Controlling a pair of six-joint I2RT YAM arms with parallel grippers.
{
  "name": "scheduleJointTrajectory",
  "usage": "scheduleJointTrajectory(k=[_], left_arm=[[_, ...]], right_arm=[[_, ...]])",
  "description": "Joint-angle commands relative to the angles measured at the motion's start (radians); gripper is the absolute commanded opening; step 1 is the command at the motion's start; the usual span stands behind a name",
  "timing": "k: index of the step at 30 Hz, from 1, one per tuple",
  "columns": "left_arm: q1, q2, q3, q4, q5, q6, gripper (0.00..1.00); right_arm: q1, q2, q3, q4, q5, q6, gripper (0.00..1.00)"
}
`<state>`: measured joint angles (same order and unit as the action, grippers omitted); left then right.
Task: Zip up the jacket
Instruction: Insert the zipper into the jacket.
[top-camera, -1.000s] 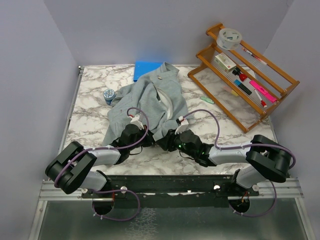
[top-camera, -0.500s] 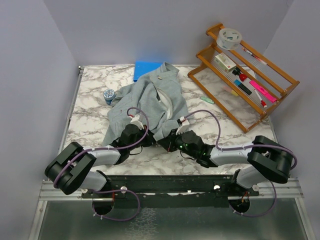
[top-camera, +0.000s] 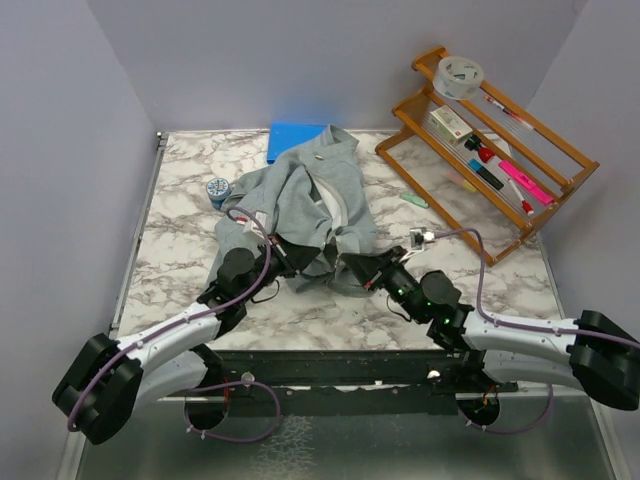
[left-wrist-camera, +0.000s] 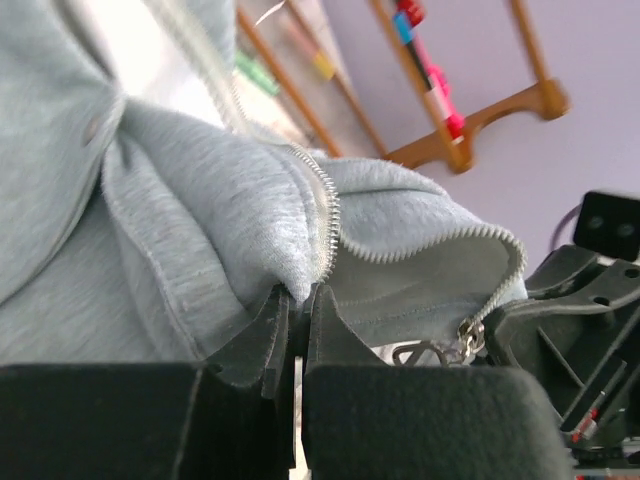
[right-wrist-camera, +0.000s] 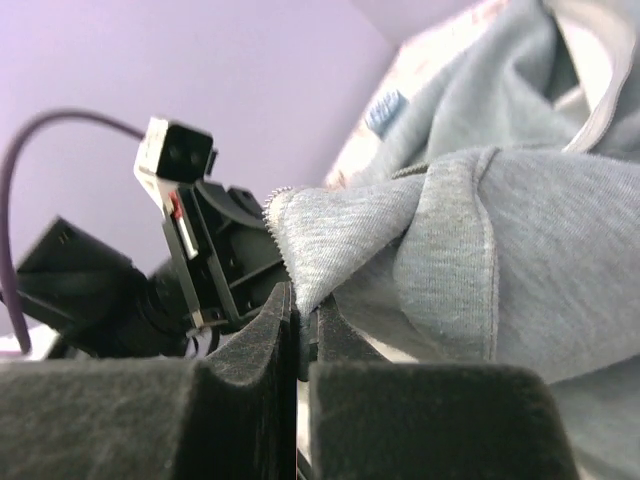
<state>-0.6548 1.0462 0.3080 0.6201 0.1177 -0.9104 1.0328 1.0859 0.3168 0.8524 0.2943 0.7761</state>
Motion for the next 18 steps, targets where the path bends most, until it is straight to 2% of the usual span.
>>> scheduleJointTrajectory(k=[1,6,12,18], left_arm=[[0.004,-0.095,0.077,0.024,-0.05,-0.023,0.0],[0.006,-0.122,0.165,0.026,-0.065,-0.001,0.0],[0.007,-0.134,0.242,0.05,-0.044,0.038,0.0],[0.006,-0.136,0.249,0.098,-0.045,0.03,0.0]], right_arm=[[0.003,-0.089,0.004,0.121,0.132,-0.021,0.0],[0.002,-0.115,0.057,0.132,0.154,-0.066,0.0],[0.003,-0.076,0.141,0.14,0.158,-0.001,0.0],[0.002,0.036,0.19,0.284,0.131,0.06,0.0]])
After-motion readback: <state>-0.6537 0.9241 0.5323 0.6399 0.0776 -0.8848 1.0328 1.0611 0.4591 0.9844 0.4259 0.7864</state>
